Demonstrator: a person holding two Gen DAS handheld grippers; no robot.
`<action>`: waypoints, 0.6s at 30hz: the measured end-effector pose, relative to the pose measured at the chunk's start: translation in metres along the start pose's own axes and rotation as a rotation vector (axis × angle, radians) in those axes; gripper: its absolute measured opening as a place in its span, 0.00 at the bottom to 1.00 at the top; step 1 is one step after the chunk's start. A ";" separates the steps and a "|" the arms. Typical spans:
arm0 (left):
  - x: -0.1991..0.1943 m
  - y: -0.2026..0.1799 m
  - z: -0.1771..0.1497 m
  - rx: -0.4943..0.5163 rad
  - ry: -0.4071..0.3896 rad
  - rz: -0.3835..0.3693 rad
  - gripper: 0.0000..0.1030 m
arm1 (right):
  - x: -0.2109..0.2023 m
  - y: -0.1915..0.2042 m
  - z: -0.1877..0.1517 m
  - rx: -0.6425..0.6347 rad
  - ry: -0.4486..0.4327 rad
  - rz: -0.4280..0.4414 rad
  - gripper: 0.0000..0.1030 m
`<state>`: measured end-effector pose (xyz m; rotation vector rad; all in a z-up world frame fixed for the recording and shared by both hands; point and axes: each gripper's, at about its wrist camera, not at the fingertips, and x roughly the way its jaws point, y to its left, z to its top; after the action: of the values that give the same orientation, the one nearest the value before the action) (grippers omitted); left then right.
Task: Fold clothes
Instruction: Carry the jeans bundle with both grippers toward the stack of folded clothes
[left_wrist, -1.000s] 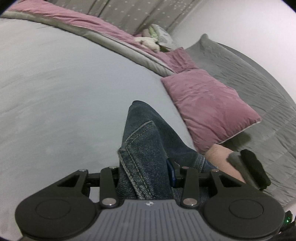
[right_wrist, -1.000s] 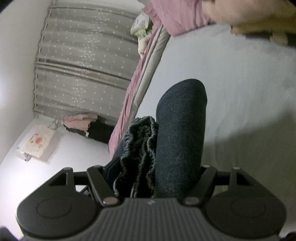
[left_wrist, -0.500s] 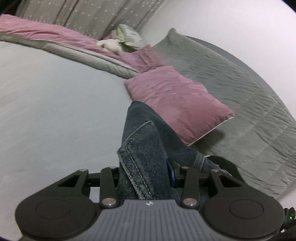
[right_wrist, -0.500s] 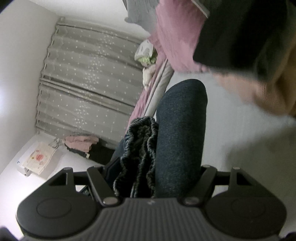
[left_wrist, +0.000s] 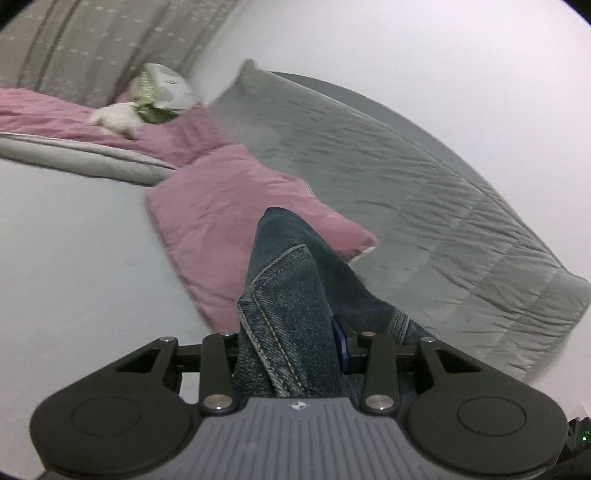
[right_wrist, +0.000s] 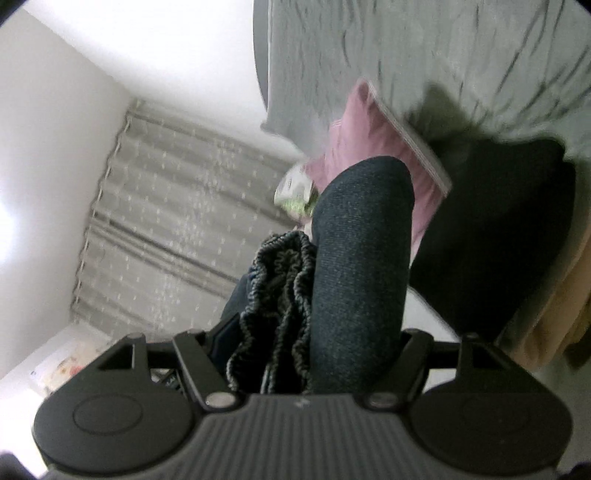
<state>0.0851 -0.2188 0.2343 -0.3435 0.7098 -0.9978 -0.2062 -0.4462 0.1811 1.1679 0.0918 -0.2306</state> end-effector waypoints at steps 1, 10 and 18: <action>0.010 -0.004 0.004 0.006 0.011 -0.018 0.34 | -0.002 -0.002 0.006 -0.001 -0.020 -0.008 0.69; 0.108 -0.036 0.026 0.037 0.109 -0.184 0.34 | -0.011 -0.025 0.044 0.015 -0.208 -0.088 0.69; 0.176 -0.046 0.024 0.039 0.197 -0.249 0.33 | 0.004 -0.060 0.060 0.055 -0.262 -0.125 0.69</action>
<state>0.1330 -0.3947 0.2108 -0.3065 0.8377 -1.2925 -0.2187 -0.5240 0.1498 1.1781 -0.0727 -0.4975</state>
